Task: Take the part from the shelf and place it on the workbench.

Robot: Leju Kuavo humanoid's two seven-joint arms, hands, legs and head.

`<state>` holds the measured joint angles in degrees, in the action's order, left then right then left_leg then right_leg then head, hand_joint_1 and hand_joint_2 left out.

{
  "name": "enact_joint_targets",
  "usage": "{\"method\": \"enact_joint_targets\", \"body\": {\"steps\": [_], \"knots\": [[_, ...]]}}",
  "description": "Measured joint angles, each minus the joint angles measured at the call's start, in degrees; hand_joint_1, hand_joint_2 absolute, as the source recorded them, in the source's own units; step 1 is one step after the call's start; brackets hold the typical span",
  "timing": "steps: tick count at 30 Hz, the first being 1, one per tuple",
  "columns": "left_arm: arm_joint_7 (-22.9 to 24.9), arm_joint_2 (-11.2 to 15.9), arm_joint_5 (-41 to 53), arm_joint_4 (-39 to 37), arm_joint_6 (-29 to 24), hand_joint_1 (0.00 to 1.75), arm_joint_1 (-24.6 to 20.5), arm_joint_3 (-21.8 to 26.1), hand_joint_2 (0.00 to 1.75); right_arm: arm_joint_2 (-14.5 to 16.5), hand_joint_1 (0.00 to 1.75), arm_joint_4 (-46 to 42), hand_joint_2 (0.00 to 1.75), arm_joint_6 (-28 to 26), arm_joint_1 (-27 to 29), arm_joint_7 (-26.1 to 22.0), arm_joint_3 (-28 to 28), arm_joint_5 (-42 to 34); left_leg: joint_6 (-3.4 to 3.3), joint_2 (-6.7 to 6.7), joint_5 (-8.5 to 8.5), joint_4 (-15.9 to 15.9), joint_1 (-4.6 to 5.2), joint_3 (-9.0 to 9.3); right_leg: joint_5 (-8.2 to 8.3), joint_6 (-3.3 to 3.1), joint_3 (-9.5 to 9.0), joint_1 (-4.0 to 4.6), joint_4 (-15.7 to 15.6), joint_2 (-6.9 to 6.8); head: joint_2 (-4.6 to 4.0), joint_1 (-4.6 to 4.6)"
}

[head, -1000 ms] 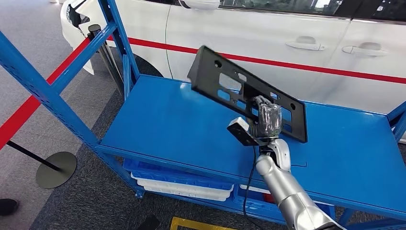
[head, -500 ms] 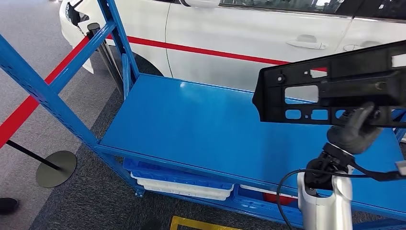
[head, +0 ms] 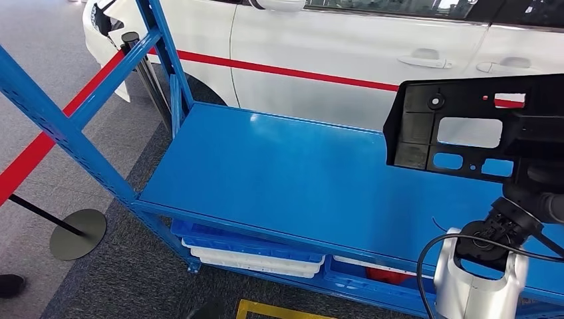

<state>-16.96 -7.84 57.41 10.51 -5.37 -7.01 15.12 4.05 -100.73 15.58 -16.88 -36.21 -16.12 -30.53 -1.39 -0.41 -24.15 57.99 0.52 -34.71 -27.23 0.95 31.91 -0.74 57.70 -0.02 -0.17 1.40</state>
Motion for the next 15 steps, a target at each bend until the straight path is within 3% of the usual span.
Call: {"method": "enact_joint_targets", "body": {"steps": [7, 15], "knots": [[9.8, -0.5, -1.5, 0.0, 1.2, 0.0, -0.2, 2.3, 1.75, 0.4, 1.75, 0.5, 0.0, -2.8, -1.6, -0.3, 2.2, 2.0, 0.0, 0.0, 0.0, 0.0, 0.0, -0.02, 0.0, 0.0, 0.01, 0.0, 0.0, -0.03, 0.0, 0.0], [9.6, -0.9, -2.3, 0.0, 2.7, 0.0, -0.2, 3.4, 1.75, 0.8, 1.75, 0.9, 0.0, -3.2, -1.5, -1.6, 3.6, 3.4, 0.0, -0.01, 0.0, 0.0, 0.04, -0.06, 0.01, 0.02, 0.03, -0.05, 0.0, -0.04, 0.0, 0.0]]}}
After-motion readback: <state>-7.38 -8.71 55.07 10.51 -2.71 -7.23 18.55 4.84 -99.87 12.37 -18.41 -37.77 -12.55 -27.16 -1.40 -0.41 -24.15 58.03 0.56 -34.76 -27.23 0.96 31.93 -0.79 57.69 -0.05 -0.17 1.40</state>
